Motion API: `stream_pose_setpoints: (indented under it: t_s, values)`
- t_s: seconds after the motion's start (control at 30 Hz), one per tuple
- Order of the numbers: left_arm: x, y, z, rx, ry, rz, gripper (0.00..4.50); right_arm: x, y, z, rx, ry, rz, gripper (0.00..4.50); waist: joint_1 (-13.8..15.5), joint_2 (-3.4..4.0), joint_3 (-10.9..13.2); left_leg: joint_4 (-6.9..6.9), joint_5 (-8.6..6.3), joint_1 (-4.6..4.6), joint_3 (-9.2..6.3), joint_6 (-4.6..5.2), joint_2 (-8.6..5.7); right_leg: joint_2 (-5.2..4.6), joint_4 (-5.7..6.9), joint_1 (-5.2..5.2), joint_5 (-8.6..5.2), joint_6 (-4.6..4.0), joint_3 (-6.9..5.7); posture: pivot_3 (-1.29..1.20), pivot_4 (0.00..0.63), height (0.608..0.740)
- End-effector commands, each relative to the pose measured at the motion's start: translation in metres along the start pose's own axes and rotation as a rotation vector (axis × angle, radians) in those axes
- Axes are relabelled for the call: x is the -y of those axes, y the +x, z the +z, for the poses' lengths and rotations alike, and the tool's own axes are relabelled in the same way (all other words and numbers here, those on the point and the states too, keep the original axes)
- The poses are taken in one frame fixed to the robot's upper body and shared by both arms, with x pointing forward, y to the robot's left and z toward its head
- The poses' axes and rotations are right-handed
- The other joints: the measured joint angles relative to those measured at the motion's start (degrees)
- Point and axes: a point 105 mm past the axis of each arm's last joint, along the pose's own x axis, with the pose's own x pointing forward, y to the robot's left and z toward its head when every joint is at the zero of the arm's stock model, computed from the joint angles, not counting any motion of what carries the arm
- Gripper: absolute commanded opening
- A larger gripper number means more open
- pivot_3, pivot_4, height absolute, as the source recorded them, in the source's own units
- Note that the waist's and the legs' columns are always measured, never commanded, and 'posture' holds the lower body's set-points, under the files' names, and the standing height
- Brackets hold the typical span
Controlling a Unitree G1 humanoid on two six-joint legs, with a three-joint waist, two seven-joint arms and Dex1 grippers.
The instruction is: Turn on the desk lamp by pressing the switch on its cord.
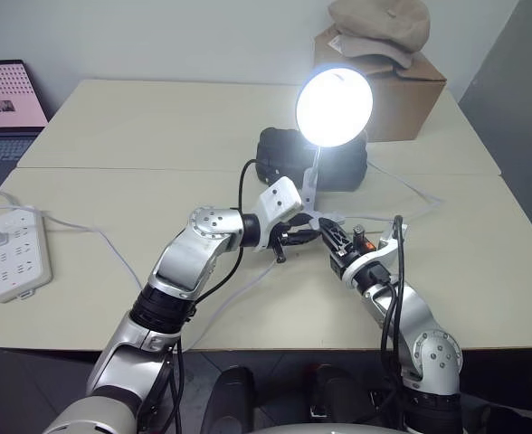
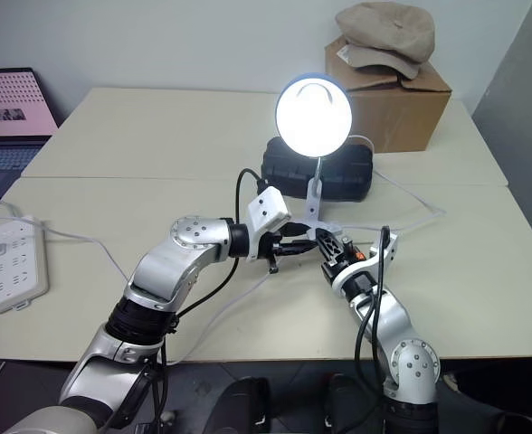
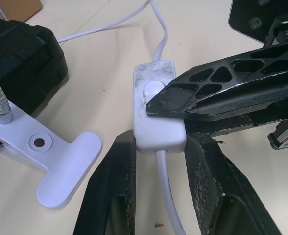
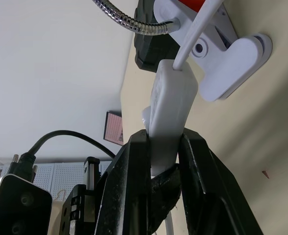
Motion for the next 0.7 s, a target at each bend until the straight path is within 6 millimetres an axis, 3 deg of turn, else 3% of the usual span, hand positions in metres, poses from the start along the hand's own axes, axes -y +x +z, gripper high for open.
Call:
stream_pose_setpoints:
  t_s: [0.03, 0.37, 0.47, 0.57, 0.7]
  values:
    - [0.003, -0.002, 0.016, 0.053, 0.048, -0.006, 1.09, -0.011, -0.004, 0.006, 0.021, 0.014, 0.051, 1.62, 0.00, 0.00, 0.00, 0.00, 0.00, 0.00, 0.00, 0.00, 0.00, 0.00, 0.00, 0.00, 0.00, 0.00, 0.00, 0.00, 0.150, 0.740]
    - [-0.001, 0.000, 0.013, 0.043, 0.049, -0.005, 1.09, -0.010, -0.028, 0.015, -0.022, -0.115, 0.044, 3.76, 0.02, 0.00, 0.00, 0.00, 0.00, -0.01, 0.00, 0.00, -0.01, 0.00, 0.00, 0.00, 0.00, 0.00, 0.00, 0.00, 0.150, 0.740]
    - [-0.005, 0.002, 0.008, 0.020, 0.064, -0.014, 1.09, -0.009, -0.046, 0.008, -0.136, -0.451, 0.035, 4.44, 0.06, 0.01, 0.01, 0.01, 0.00, -0.02, 0.01, 0.00, -0.03, -0.02, -0.01, 0.00, 0.00, 0.00, 0.00, 0.00, 0.150, 0.740]
    - [-0.008, 0.004, 0.005, 0.011, 0.073, -0.020, 1.09, -0.002, -0.058, 0.007, -0.207, -0.661, 0.007, 4.50, 0.15, 0.01, 0.00, 0.01, 0.00, -0.02, 0.00, 0.00, -0.04, -0.02, -0.05, 0.01, 0.00, 0.00, -0.02, 0.00, 0.150, 0.740]
    - [-0.014, 0.013, -0.021, -0.075, 0.114, -0.037, 1.09, -0.021, -0.082, 0.023, -0.338, -1.351, 0.074, 4.50, 0.24, 0.45, 0.12, 0.02, 0.00, -0.06, 0.00, 0.01, -0.19, -0.09, -0.04, -0.02, -0.01, 0.00, -0.04, 0.00, 0.150, 0.740]
